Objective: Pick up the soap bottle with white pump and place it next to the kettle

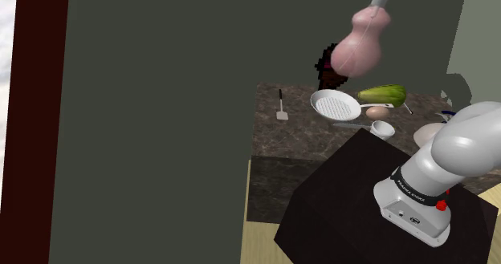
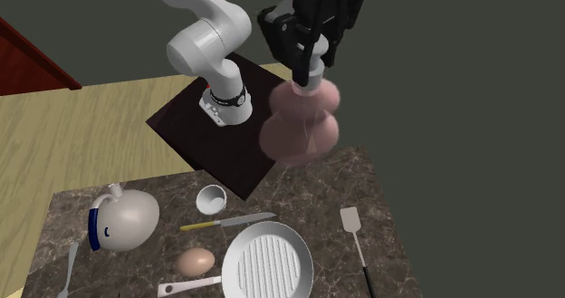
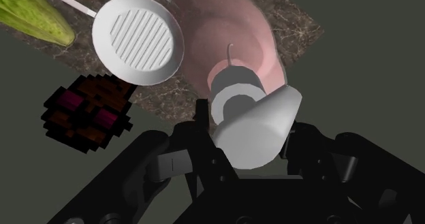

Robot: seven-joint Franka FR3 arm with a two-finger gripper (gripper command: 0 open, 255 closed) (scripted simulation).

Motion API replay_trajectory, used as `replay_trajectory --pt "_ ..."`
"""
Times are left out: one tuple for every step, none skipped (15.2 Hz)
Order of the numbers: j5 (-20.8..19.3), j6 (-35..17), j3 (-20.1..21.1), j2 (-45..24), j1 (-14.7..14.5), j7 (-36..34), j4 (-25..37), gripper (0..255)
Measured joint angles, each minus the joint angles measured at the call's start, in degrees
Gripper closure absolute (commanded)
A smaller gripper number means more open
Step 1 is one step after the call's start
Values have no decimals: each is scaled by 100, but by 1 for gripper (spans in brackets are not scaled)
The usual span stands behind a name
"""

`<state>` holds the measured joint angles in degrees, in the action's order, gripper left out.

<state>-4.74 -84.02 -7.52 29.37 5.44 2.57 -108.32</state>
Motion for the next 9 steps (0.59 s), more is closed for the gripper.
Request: replay_trajectory --pt "-47 58 -93 76 38 123 -9 255" --pt "-95 78 -158 235 74 216 -142 255" --pt "-137 129 -229 317 104 314 -162 255" --pt "-192 139 -334 377 140 446 -199 255" --pt "-249 187 -419 487 179 562 -252 255" --pt "-303 227 -497 587 215 669 -299 255" --pt "-370 277 -602 670 254 806 -315 255" --pt "-435 312 -699 746 290 934 -341 255" --pt "-486 335 -757 845 322 1016 -407 255"
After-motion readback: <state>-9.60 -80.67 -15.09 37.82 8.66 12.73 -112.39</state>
